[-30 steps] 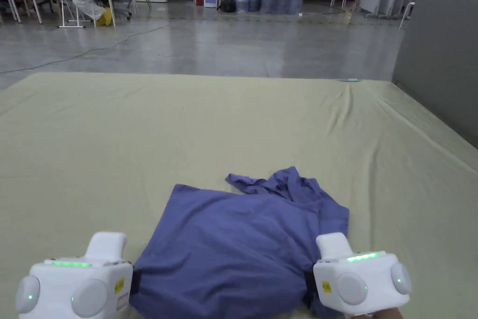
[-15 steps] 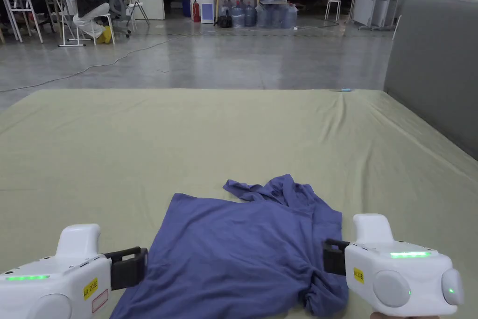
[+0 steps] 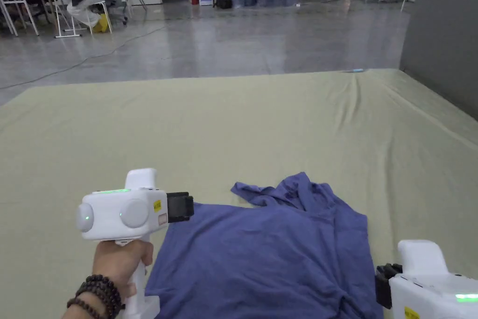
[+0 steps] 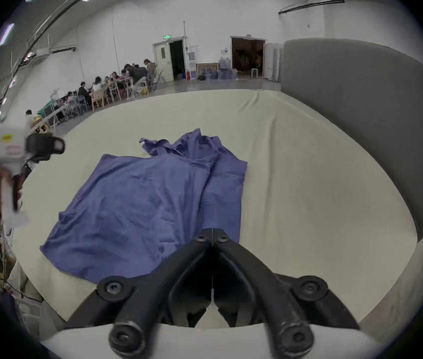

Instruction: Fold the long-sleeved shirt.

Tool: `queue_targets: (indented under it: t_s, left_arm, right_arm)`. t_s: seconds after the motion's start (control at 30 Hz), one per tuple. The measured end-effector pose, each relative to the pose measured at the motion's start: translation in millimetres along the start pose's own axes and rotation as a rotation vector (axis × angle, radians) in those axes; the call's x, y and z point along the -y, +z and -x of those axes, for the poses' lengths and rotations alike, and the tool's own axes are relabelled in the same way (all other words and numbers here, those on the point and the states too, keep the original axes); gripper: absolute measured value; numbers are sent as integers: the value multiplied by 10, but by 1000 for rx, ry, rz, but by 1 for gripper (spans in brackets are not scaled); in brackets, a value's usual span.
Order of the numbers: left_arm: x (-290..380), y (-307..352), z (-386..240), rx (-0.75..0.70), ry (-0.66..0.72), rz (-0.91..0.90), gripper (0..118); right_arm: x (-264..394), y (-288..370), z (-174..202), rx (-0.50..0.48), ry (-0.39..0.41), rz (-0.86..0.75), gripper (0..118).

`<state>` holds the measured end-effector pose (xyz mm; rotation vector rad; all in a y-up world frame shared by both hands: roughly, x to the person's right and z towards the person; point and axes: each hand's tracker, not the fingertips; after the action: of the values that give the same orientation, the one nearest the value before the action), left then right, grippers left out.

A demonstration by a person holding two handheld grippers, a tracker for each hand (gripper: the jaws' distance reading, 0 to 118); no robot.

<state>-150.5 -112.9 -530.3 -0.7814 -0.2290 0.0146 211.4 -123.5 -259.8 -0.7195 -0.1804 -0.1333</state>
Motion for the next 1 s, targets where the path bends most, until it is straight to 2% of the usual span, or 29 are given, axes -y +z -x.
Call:
queue_targets:
  t_s: [0.23, 0.27, 0.33, 0.37, 0.4, 0.43, 0.47, 0.63, 0.67, 0.73, 0.77, 1.0]
  left_arm:
    - [-289, -1317, -12, -54, -4, 138, 108]
    - [-282, -1436, -38, -72, -3, 163, 102]
    - [-207, -1604, -67, -55, -30, 198, 60]
    - [-161, -1663, -98, -87, -59, 222, 55]
    - [-113, -1693, -115, -113, -77, 234, 41]
    - [-85, -1609, -138, -58, -47, 184, 15]
    - [-93, -1537, -156, -77, -45, 173, 0]
    - [-238, -1140, -83, 23, -40, 128, 0]
    - [-270, -1025, -52, 30, -26, 94, 0]
    - [-308, -803, 2, 49, -35, 57, 0]
    - [-325, -695, 25, 42, -36, 42, 0]
    - [-371, -225, 213, 6, -20, -31, 0]
  right_arm:
    - [-6, -203, -98, 8, -18, 45, 0]
    - [-11, -222, -117, 14, -16, 49, 0]
    - [-20, -265, -157, 20, -10, 57, 0]
    - [-26, -292, -172, 24, -11, 60, 0]
    - [-46, -316, -193, 26, -13, 62, 0]
    - [-76, -346, -216, 29, -16, 64, 0]
    - [-120, -386, -235, 30, -20, 64, 0]
    - [-577, -705, -377, 21, -80, 21, 0]
    - [-704, -812, -392, 32, -83, 14, 7]
    - [-980, -1088, -415, 46, -58, 81, 77]
    - [-1109, -1259, -426, 35, -48, 149, 97]
    - [-1433, -2188, -489, 74, -36, 362, 97]
